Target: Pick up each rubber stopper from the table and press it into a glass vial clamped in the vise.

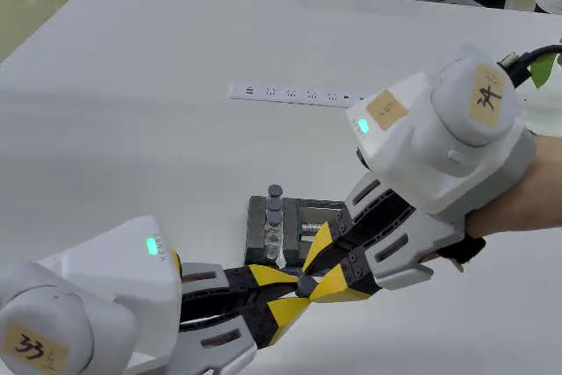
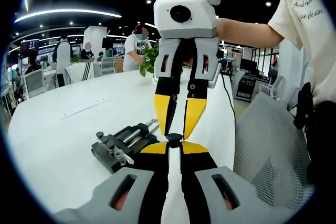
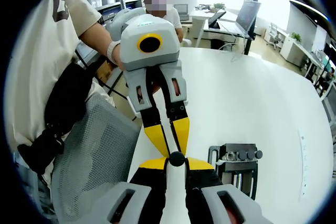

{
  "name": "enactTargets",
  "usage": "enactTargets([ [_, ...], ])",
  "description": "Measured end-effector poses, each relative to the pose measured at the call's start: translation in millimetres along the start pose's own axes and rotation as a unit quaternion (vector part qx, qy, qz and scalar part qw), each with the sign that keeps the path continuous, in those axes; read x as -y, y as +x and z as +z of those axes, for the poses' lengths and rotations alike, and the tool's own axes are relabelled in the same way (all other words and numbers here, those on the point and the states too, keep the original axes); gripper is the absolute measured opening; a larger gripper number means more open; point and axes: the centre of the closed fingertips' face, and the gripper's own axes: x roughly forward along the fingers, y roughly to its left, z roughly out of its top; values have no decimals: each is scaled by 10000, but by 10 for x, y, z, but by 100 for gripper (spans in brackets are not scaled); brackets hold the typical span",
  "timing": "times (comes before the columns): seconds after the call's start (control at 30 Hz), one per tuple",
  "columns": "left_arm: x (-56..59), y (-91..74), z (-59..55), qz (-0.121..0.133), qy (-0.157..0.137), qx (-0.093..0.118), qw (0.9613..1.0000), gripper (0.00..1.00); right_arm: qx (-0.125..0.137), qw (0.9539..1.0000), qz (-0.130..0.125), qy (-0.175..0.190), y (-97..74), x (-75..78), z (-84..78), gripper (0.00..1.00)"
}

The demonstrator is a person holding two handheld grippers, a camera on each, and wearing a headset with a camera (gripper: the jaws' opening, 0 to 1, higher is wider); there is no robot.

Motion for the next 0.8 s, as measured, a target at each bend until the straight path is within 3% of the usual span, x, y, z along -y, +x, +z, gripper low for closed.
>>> enactTargets([
  [0.43, 40, 23, -16, -44, 205, -106, 9997, 3, -212, 9997, 44, -64, 14, -34, -19, 7],
  [0.63, 46, 41, -16, -48, 463, -223, 9987, 3, -321, 9995, 73, 7, 17, -33, -24, 7],
  [0.8, 45, 38, -33, -62, 445, -274, 9986, 3, -341, 9994, 87, 55, 37, -29, -28, 6],
])
